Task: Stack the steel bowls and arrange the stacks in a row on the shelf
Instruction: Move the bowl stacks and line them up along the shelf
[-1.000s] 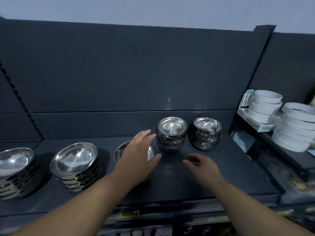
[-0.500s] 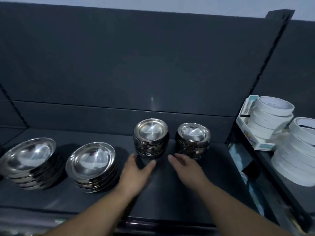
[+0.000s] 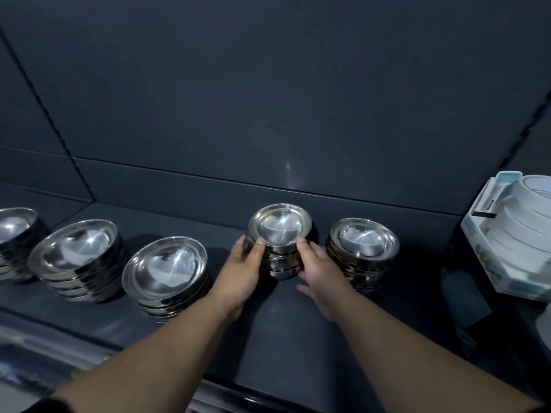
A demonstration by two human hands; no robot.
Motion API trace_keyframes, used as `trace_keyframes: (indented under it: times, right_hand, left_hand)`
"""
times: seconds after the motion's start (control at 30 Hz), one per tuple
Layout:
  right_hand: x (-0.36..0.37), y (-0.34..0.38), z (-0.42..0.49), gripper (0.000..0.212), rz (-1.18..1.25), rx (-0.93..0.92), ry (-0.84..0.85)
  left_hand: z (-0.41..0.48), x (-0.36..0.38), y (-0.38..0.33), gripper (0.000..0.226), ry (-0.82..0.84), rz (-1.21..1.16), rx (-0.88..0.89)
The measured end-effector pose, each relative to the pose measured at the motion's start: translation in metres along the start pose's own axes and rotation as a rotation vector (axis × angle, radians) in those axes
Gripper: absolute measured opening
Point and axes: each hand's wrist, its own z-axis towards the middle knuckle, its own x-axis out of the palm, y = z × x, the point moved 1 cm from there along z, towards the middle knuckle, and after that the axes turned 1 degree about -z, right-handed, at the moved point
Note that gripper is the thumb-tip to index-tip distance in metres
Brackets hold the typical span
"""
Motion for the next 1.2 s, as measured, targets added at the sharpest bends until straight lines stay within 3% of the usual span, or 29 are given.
trace_keyframes:
  times: [0.1,0.27,0.37,0.5,0.63,0.8,0.93,1.07,1.2]
  right_hand:
    - [0.000,-0.004,-0.004,0.064,0.007,0.001,-0.015]
    - [-0.002,-0.016,-0.029,0.052,0.026,-0.002,-0.034]
    - [-0.005,-0.026,-0.056,0.043,0.022,-0.008,-0.067]
    - [-0.005,-0.040,-0.093,0.041,0.044,0.000,-0.137]
    - [0.004,-0.052,-0.120,0.043,0.071,0.007,-0.197]
    - [0.018,-0.060,-0.141,0.037,0.075,-0.011,-0.239]
    - [0.015,-0.062,-0.148,0.068,-0.038,-0.051,-0.204]
    - [-0.003,-0.061,-0.141,0.081,-0.311,-0.145,-0.185]
    - [-0.019,-0.058,-0.124,0.105,-0.390,-0.179,-0.105]
  left_hand:
    - [-0.005,-0.001,0.003,0.100,0.023,-0.026,-0.015]
    - [-0.030,-0.006,0.009,0.098,0.075,-0.033,0.018]
    - [-0.051,-0.013,0.015,0.085,0.136,-0.013,0.047]
    - [-0.074,-0.025,0.023,0.050,0.267,0.000,0.042]
    - [-0.089,-0.041,0.031,0.084,0.338,0.039,0.059]
    - [-0.095,-0.054,0.033,0.087,0.411,0.042,0.034]
    - [-0.098,-0.062,0.028,0.064,0.449,0.066,0.065]
    - [-0.093,-0.068,0.031,0.110,0.361,0.186,0.113]
    - [-0.093,-0.058,0.038,0.104,0.331,0.232,0.137]
